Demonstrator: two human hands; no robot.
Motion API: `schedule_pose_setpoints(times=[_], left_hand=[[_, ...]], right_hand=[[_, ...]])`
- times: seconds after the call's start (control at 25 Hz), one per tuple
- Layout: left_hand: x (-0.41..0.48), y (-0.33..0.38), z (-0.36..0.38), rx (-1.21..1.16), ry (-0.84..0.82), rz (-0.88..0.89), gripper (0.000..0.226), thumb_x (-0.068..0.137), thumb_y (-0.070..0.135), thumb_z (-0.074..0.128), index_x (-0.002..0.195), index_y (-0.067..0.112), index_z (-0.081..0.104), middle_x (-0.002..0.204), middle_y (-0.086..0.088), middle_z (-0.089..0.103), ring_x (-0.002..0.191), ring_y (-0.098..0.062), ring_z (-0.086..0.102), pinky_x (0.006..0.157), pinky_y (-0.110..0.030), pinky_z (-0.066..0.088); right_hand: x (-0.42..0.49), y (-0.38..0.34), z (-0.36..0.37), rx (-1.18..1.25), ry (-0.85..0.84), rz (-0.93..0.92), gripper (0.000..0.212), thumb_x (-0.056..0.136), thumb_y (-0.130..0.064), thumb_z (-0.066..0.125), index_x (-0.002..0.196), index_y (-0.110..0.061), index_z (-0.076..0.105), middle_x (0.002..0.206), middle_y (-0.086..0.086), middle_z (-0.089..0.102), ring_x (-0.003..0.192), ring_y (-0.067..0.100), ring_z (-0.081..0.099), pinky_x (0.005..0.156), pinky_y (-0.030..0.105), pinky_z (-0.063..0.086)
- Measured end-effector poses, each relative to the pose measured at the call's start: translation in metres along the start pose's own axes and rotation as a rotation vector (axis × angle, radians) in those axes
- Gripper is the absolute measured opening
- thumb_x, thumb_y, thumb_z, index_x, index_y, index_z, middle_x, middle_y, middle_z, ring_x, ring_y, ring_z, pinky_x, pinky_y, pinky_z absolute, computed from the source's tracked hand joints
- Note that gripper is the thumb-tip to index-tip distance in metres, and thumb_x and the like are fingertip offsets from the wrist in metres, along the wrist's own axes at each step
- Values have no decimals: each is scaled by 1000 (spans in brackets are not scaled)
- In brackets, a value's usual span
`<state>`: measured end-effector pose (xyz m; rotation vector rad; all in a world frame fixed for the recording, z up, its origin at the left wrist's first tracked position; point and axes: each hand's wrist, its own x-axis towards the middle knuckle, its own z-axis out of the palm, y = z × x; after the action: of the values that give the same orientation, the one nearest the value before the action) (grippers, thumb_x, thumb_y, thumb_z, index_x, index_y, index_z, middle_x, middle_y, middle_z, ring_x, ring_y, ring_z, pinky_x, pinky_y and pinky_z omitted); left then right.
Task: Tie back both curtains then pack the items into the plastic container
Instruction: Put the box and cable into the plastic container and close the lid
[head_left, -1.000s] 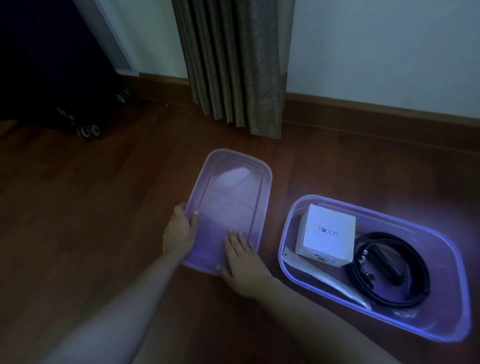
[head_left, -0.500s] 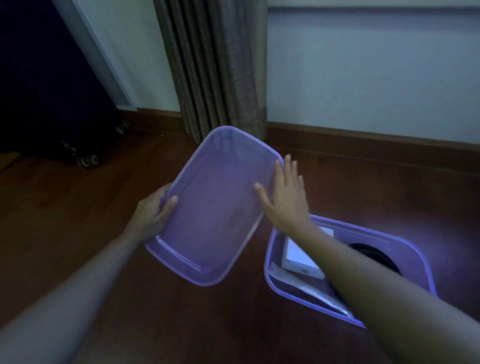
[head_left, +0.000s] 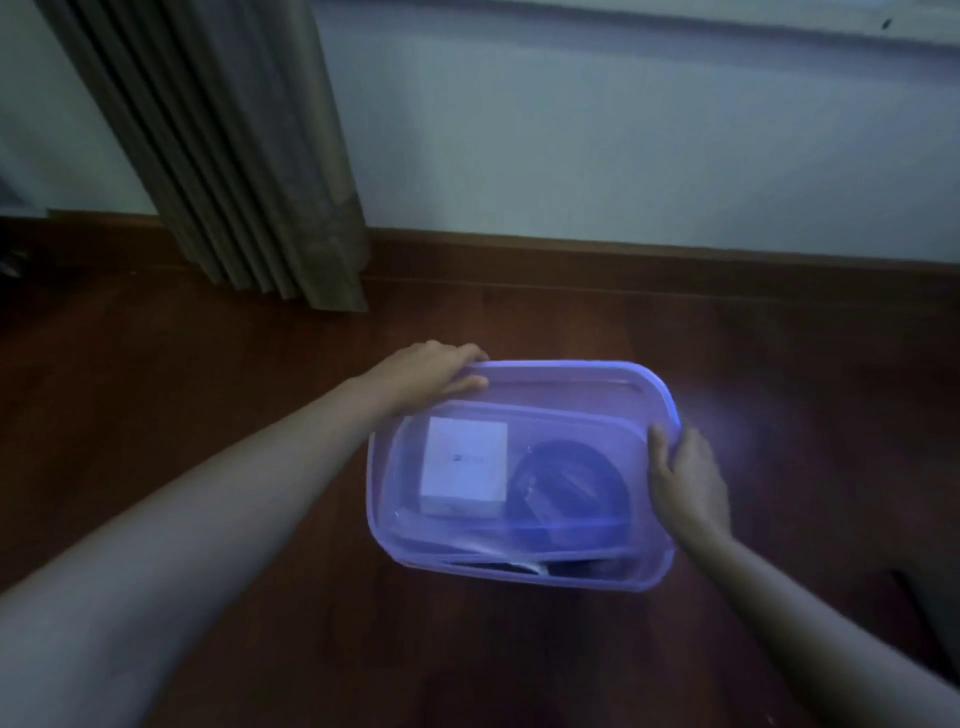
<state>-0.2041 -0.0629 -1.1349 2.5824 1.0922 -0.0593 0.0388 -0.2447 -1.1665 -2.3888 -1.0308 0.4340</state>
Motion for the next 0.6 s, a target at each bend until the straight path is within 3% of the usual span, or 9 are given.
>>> schedule_pose_setpoints(times=[0.08, 0.16, 0.32, 0.44, 0.6], left_hand=[[17, 13, 20, 40, -62, 45, 46, 97, 43, 40, 137, 20, 42, 133, -13, 54, 119, -31, 52, 95, -39, 44], [22, 17, 37, 68, -102, 65, 45, 99, 37, 39, 139, 16, 41, 136, -13, 52, 122, -30, 50, 99, -38, 42], [24, 8, 52, 119, -139, 29, 44, 100, 31, 37, 139, 11, 41, 134, -16, 52, 122, -32, 49, 98, -38, 40], [24, 11, 60, 130, -121, 12, 45, 101, 32, 36, 140, 10, 40, 132, -17, 53, 119, -33, 51, 96, -38, 42], [22, 18, 68, 117, -59, 1, 47, 101, 34, 35, 142, 13, 37, 137, -13, 51, 122, -30, 49, 97, -38, 43]], right_hand=[[-14, 16, 9, -29, 0, 153, 44, 97, -40, 34, 110, 0, 48, 120, 26, 51, 108, 46, 53, 85, 47, 42], [-21, 22, 21, -8, 24, 164, 43, 99, -34, 34, 106, 6, 49, 117, 30, 50, 109, 47, 50, 87, 48, 40], [-17, 32, 37, 2, 24, 87, 46, 99, -24, 30, 121, 12, 49, 140, 33, 36, 132, 43, 33, 108, 44, 26], [-11, 32, 31, 56, 11, 66, 54, 96, -34, 25, 125, 5, 48, 129, 29, 51, 121, 43, 47, 98, 43, 37], [-14, 35, 27, 21, -92, 99, 47, 97, -33, 39, 134, -4, 40, 131, 23, 53, 115, 42, 52, 90, 41, 42]])
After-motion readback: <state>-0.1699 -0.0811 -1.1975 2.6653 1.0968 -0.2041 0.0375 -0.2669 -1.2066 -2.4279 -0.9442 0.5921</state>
